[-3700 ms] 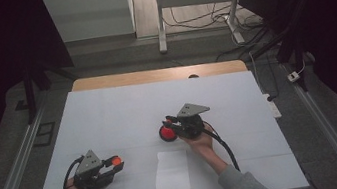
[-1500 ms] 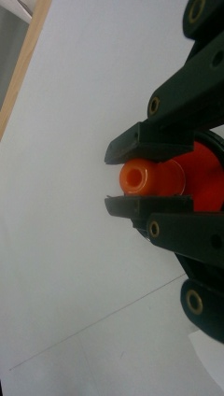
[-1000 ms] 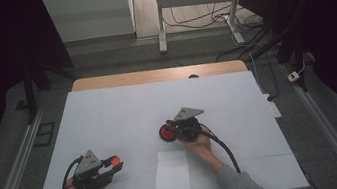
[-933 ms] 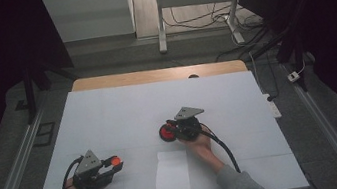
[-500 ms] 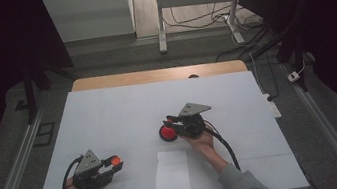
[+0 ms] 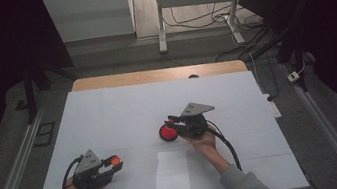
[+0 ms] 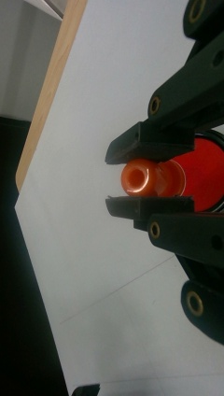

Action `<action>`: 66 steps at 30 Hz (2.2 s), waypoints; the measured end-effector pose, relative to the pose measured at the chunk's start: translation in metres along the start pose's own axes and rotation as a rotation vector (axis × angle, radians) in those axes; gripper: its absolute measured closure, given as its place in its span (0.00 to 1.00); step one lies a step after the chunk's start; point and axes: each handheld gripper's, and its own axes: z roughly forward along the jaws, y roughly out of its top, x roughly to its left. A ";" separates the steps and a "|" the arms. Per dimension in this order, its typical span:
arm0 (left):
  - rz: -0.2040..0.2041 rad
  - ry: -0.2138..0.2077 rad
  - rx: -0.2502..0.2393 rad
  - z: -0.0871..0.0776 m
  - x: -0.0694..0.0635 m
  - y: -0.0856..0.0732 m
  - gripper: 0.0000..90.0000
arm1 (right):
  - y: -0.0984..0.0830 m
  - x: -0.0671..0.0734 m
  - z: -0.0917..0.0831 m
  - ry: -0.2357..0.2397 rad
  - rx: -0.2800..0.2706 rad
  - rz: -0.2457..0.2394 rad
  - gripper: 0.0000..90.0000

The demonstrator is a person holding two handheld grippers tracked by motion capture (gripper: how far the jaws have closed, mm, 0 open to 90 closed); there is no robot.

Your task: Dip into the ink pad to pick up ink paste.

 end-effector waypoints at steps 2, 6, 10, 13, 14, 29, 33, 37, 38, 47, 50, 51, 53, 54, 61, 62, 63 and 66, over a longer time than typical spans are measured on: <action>0.001 0.000 -0.001 0.000 0.000 0.000 0.72 | 0.001 0.001 -0.003 0.004 -0.002 -0.001 0.80; 0.001 0.001 -0.002 0.000 0.000 0.000 0.72 | 0.001 0.001 -0.010 0.010 -0.005 0.009 0.80; 0.000 0.002 -0.001 0.000 0.000 0.000 0.72 | 0.001 0.003 -0.017 0.009 -0.005 0.006 0.80; 0.000 0.004 0.000 0.000 0.000 0.000 0.72 | 0.000 0.003 -0.022 0.009 -0.012 0.007 0.80; 0.001 0.005 0.000 0.000 0.000 0.000 0.72 | 0.000 0.003 -0.024 0.007 -0.010 0.008 0.80; 0.001 0.004 0.002 0.001 0.000 -0.001 0.72 | -0.004 0.004 -0.044 0.004 -0.016 0.015 0.80; -0.002 0.006 -0.001 0.000 0.001 0.000 0.72 | -0.007 0.007 -0.052 0.007 -0.014 0.011 0.80; -0.003 0.008 -0.001 0.001 0.001 0.000 0.72 | -0.008 0.008 -0.062 0.008 -0.019 0.013 0.80; -0.002 0.008 0.000 0.001 0.001 0.000 0.72 | -0.008 0.009 -0.063 0.010 -0.023 0.017 0.80; -0.002 0.010 -0.001 0.000 0.001 -0.001 0.72 | -0.012 0.014 -0.077 0.023 -0.016 0.001 0.80; -0.003 0.009 -0.001 0.001 0.001 0.000 0.72 | -0.012 0.016 -0.080 0.030 -0.018 0.000 0.80; -0.003 0.010 0.000 0.001 0.001 0.000 0.72 | -0.012 0.017 -0.080 0.031 -0.018 -0.001 0.80; -0.003 0.010 0.000 0.001 0.001 -0.001 0.72 | -0.012 0.018 -0.081 0.036 -0.015 -0.004 0.80; -0.003 0.010 0.000 0.001 0.001 -0.001 0.72 | -0.012 0.018 -0.081 0.039 -0.014 -0.003 0.80; -0.003 0.010 -0.001 0.000 0.002 -0.001 0.72 | -0.012 0.023 -0.081 0.060 -0.013 -0.005 0.80; -0.003 0.011 -0.001 0.000 0.002 -0.001 0.72 | -0.012 0.024 -0.081 0.064 -0.013 -0.008 0.80; -0.003 0.011 -0.001 0.000 0.002 -0.001 0.72 | -0.011 0.025 -0.081 0.067 -0.011 -0.012 0.80; -0.002 0.012 -0.002 0.000 0.002 -0.001 0.72 | -0.011 0.029 -0.080 0.077 -0.007 -0.018 0.80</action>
